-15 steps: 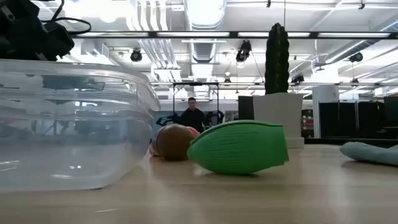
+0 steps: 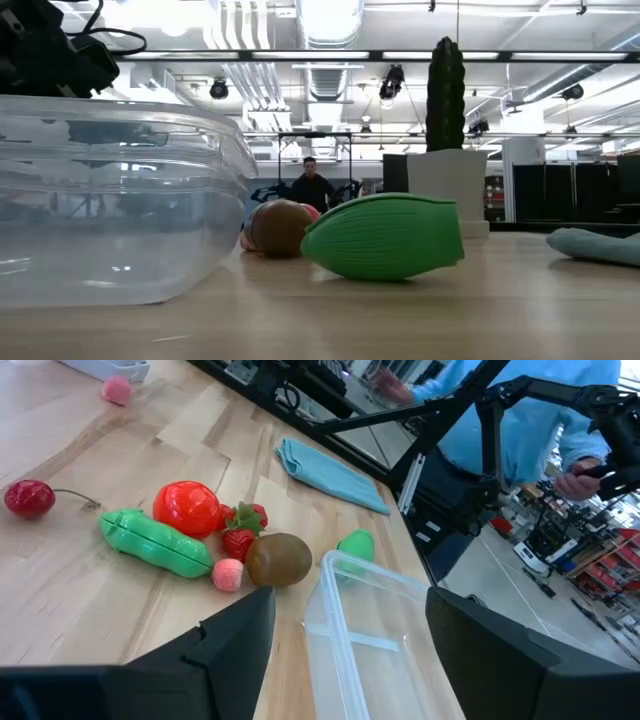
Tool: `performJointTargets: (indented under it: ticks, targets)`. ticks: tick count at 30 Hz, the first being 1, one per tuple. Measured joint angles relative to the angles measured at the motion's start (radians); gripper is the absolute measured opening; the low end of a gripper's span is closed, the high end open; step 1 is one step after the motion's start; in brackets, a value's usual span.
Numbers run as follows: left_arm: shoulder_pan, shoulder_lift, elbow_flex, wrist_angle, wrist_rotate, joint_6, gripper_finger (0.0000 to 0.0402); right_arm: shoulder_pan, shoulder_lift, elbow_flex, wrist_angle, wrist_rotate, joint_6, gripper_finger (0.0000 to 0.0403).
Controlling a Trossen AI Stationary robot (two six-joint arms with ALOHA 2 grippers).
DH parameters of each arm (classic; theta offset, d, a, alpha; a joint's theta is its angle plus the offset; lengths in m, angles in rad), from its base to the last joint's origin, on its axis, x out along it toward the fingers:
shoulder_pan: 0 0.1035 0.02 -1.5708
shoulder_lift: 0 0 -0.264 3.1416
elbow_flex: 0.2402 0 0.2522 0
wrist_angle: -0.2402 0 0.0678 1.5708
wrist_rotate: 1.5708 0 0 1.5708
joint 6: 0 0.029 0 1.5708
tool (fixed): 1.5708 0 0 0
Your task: Pick and placing Produce into tupperware
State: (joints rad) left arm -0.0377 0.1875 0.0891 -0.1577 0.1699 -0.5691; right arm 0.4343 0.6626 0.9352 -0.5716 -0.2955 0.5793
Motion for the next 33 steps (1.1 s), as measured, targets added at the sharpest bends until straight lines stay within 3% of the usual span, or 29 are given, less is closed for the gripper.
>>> performJointTargets:
  ticks: [23, 33]
  targets:
    - [0.000, 0.000, 0.000, 0.000, 0.000, 0.000, 0.0246, 0.000, 0.012, 0.000, 0.015, 0.008, 0.005, 0.0158]
    - [0.000, 0.000, 0.000, 0.000, 0.000, 0.000, 0.0246, 0.000, 0.144, 0.000, 0.101, 0.011, 0.000, 0.0161]
